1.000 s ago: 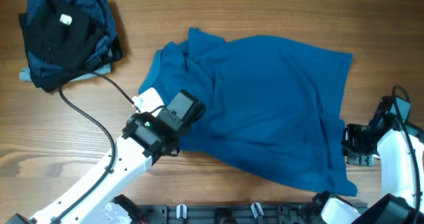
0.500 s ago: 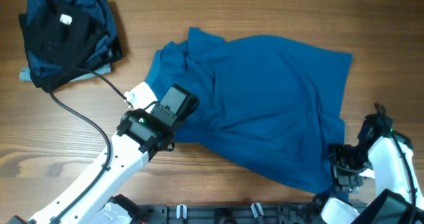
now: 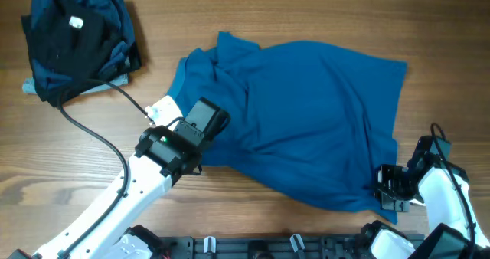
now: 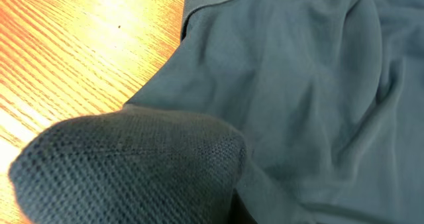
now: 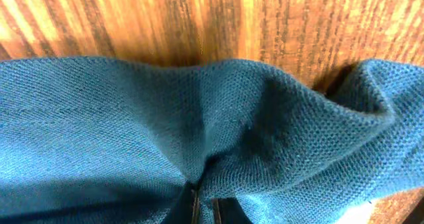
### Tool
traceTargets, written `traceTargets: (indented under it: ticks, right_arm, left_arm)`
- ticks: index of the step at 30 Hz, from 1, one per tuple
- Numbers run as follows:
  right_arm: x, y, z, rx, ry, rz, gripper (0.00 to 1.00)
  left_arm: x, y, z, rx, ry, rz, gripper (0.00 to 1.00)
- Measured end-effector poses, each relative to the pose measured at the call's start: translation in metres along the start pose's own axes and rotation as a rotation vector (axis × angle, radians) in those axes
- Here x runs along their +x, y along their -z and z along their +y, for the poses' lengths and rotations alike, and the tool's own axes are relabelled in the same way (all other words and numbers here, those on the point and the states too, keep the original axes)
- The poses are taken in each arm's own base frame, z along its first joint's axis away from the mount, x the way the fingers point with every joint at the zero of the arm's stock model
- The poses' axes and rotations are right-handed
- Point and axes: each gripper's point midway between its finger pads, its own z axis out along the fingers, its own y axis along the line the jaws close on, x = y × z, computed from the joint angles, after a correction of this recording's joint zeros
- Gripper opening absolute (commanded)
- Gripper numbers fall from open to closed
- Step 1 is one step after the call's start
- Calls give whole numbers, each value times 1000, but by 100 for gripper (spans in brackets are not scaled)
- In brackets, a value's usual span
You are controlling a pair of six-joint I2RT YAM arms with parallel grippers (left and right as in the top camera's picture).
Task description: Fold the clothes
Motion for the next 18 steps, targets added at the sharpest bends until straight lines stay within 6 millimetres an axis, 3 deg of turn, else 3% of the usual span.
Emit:
traceTargets:
  ticks: [5, 11, 18]
  right_arm:
    - [-1, 8, -7, 59, -2, -5, 4]
    - [-7, 51, 17, 28, 25, -37, 5]
    - [-21, 56, 55, -120, 49, -93, 4]
  left_arm:
    - [0, 0, 0, 0, 0, 0, 4]
    - [-17, 21, -19, 78, 32, -31, 4]
    - [-34, 28, -35, 140, 29, -102, 4]
